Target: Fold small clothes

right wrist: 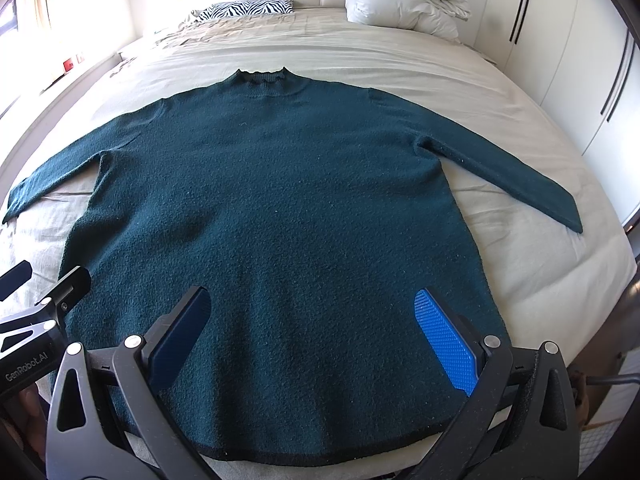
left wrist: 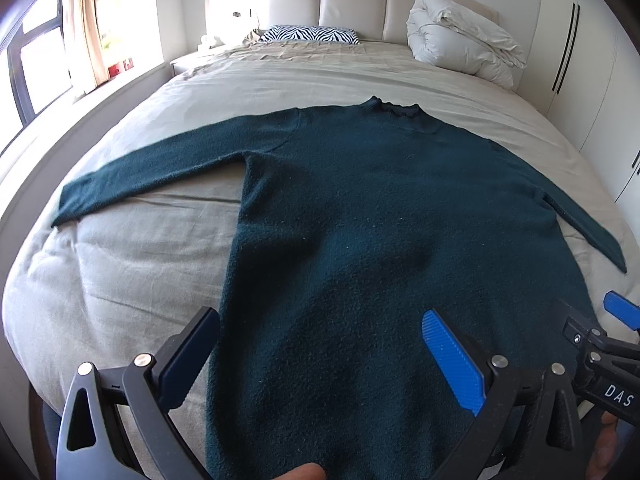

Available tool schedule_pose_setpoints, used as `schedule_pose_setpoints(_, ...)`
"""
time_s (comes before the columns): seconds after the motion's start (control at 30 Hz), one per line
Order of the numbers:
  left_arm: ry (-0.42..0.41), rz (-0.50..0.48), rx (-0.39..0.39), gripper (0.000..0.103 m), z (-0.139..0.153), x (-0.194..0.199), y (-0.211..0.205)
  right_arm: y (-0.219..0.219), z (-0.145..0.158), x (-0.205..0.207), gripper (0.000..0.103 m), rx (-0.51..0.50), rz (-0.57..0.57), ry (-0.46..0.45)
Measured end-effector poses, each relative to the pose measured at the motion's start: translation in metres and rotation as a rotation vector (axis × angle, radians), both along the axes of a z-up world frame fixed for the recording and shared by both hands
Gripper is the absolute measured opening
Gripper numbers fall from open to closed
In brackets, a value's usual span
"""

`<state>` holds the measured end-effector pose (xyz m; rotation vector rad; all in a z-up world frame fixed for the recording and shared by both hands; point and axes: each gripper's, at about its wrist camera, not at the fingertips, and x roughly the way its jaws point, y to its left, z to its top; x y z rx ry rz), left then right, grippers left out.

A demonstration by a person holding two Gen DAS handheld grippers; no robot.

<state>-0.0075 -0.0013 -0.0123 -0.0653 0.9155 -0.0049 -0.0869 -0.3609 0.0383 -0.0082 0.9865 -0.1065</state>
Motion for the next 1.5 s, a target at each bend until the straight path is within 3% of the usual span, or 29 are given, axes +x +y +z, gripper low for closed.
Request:
schedule_pose_setpoints(0.07, -0.003, 0.001, -0.052, 0.103, 0.000, 0.000, 0.010, -0.002, 0.001, 0.000, 0.103, 0.010, -0.003, -0.008)
schedule_pose_setpoints(0.17, 0.005, 0.014, -0.194, 0.103, 0.001, 0.004, 0.037, -0.005, 0.004, 0.000, 0.103, 0.045, -0.003, -0.024)
schedule_pose_setpoints(0.33, -0.048, 0.074, -0.396, 0.103, 0.006, 0.012, 0.091, -0.008, 0.019, -0.003, 0.103, 0.180, 0.031, -0.106)
schedule_pose_setpoints(0.43, -0.134, 0.159, -0.422, 0.103, 0.010, 0.009, 0.121, -0.005, 0.030, -0.005, 0.103, 0.251, 0.067, -0.167)
schedule_pose_setpoints(0.5, -0.103, 0.231, -0.433, 0.103, 0.006, 0.010, 0.140, 0.000, 0.038, -0.004, 0.103, 0.269, 0.088, -0.203)
schedule_pose_setpoints(0.6, -0.001, 0.266, -0.535, 0.103, -0.005, 0.015, 0.169, 0.010, 0.047, -0.002, 0.103, 0.289, 0.116, -0.231)
schedule_pose_setpoints(0.7, -0.074, 0.326, -0.625, 0.103, -0.007, 0.010, 0.206, 0.019, 0.051, 0.000, 0.103, 0.307, 0.134, -0.242)
schedule_pose_setpoints(0.77, -0.073, 0.371, -0.628, 0.103, -0.011, 0.014, 0.229, 0.023, 0.052, 0.002, 0.103, 0.316, 0.142, -0.248)
schedule_pose_setpoints(0.83, -0.094, 0.394, -0.691, 0.101, -0.015, 0.016, 0.251, 0.028, 0.054, 0.004, 0.103, 0.324, 0.152, -0.254)
schedule_pose_setpoints(1.1, -0.243, 0.620, -0.853, 0.081, -0.033, 0.023, 0.337, 0.036, 0.048, 0.021, 0.103, 0.341, 0.162, -0.241)
schedule_pose_setpoints(1.33, -0.273, 0.801, -1.046, 0.081, -0.075, 0.037, 0.373, 0.041, 0.035, 0.036, 0.103, 0.358, 0.168, -0.207)
schedule_pose_setpoints(1.5, -0.334, 0.877, -1.074, 0.080, -0.087, 0.037, 0.387, 0.030, 0.023, 0.049, 0.103, 0.402, 0.135, -0.183)
